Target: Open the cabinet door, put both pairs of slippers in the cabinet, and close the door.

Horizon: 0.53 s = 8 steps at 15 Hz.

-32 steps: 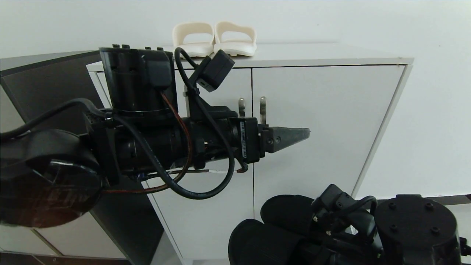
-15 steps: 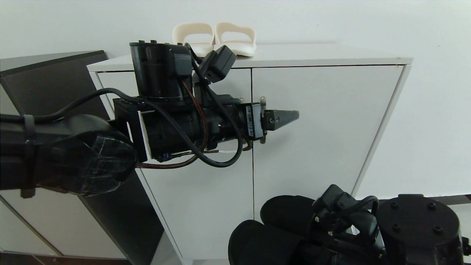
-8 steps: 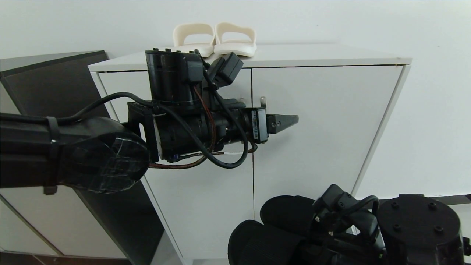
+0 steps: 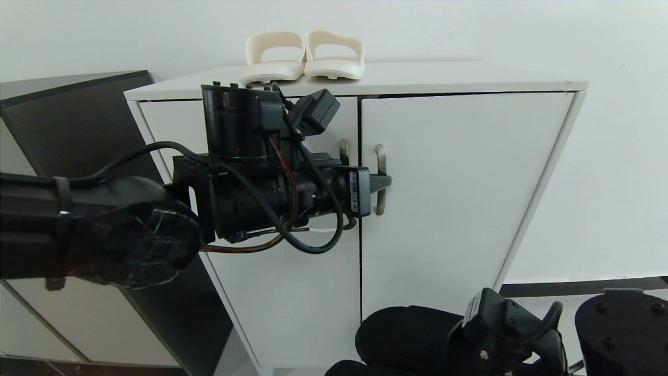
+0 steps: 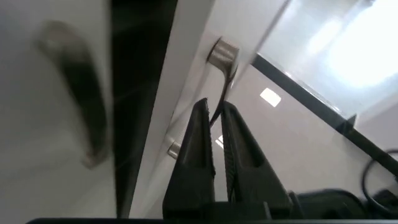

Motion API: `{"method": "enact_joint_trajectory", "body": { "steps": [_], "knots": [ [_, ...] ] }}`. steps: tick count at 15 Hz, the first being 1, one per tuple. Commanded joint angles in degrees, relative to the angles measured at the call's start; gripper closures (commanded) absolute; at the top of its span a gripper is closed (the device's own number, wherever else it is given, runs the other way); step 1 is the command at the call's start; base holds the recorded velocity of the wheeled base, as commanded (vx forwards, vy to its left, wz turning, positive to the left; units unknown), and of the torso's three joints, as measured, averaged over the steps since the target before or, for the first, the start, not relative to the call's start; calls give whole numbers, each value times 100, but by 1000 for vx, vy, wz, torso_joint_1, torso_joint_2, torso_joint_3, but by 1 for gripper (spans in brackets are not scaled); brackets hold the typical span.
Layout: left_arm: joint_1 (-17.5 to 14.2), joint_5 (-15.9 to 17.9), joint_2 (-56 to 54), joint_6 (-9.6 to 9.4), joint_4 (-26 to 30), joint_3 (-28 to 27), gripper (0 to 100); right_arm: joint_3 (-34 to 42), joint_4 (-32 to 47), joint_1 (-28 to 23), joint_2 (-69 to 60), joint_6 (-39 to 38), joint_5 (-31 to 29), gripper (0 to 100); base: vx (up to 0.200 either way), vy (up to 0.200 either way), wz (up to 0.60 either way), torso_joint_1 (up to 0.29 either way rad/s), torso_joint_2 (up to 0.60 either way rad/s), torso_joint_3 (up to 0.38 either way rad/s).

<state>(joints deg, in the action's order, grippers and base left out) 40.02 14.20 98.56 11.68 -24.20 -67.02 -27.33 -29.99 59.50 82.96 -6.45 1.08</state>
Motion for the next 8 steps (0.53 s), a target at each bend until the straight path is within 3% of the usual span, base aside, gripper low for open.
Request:
{"method": "enact_joint_trajectory", "body": {
  "steps": [1,4,8],
  "knots": [
    [208,21,-417,1,-24,269,100,88,-7,9,-113,109,67,100,0,0,0,0,0,0],
    [366,30,-909,1,-50,726,100,114,-7,9,-131,126,76,100,0,0,0,0,0,0],
    [384,4,-1876,10,-639,1851,100,114,-16,9,-87,126,76,100,0,0,0,0,0,0]
  ]
}}
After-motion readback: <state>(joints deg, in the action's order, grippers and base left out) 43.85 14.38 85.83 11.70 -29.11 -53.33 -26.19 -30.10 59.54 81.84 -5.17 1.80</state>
